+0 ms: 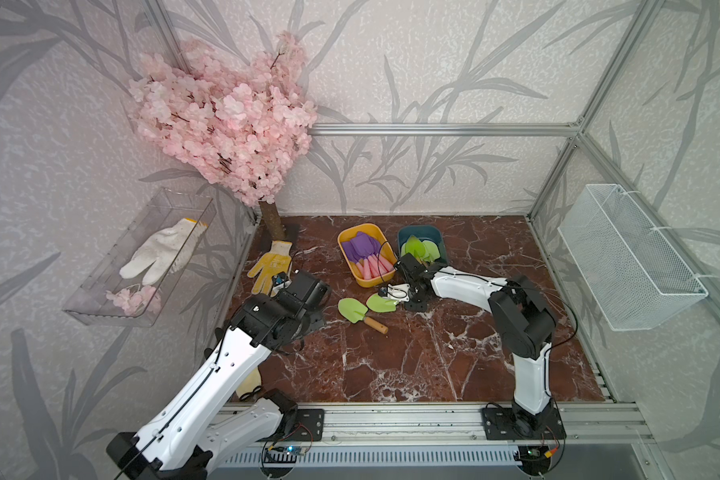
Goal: Sort the small shovels by color and place them into the storage box
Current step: Pick up the shovel from the center of the board.
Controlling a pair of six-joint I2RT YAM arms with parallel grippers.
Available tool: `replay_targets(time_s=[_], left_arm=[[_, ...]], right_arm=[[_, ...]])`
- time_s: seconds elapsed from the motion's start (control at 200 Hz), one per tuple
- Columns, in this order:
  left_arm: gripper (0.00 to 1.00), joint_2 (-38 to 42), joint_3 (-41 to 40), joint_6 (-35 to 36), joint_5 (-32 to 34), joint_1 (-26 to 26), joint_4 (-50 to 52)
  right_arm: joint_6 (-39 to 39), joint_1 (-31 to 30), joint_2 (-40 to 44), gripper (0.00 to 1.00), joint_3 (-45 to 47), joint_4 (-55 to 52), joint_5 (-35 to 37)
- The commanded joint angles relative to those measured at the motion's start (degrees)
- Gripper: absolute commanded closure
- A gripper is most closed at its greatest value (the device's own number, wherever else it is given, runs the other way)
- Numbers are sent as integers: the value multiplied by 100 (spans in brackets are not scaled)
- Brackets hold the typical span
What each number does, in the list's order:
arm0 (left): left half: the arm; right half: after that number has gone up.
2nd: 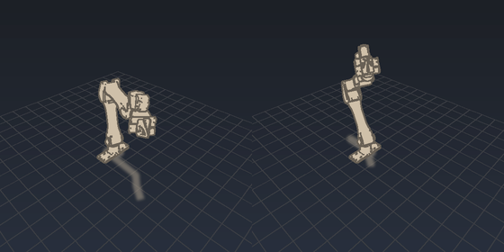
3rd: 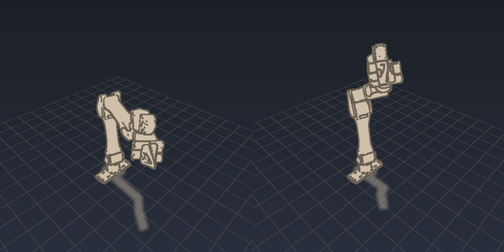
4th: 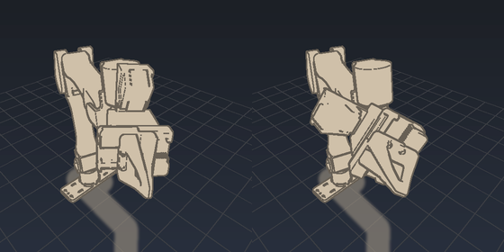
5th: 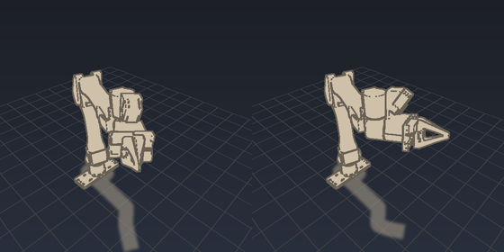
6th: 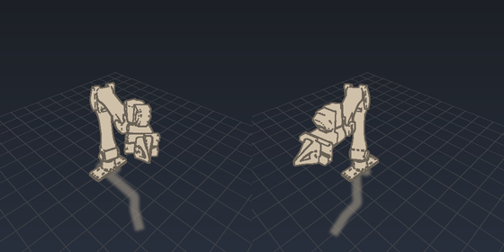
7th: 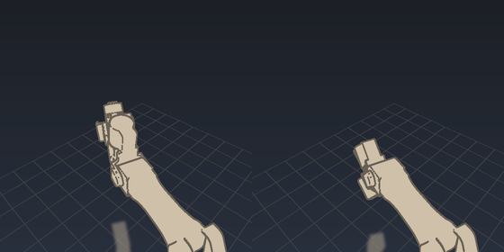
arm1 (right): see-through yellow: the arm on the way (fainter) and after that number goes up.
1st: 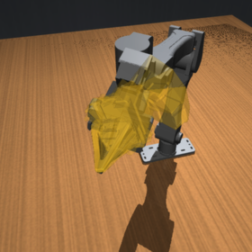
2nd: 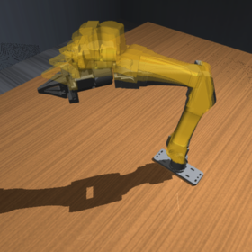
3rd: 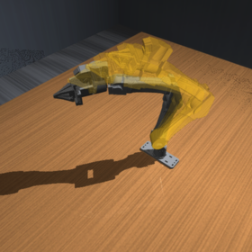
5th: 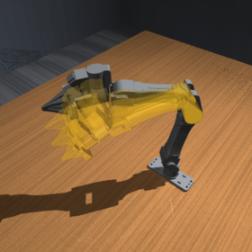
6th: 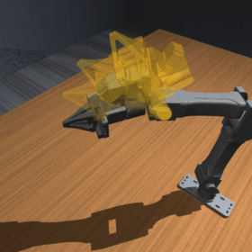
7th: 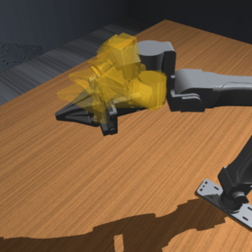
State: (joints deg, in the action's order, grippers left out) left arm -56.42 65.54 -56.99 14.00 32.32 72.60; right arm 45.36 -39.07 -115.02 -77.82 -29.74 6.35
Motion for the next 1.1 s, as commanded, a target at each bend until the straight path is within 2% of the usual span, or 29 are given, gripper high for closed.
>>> replay_targets(time_s=[0.0,0.76,1.095], left_arm=[[37,96,117,49,157,16,138],[37,128,180,60,168,19,152],[37,124,170,57,181,20,101]], right_arm=[[-65,14,-13,60,248,-191,-65],[-256,12,295,77,528,-237,-6],[-476,0,569,81,568,-417,6]])
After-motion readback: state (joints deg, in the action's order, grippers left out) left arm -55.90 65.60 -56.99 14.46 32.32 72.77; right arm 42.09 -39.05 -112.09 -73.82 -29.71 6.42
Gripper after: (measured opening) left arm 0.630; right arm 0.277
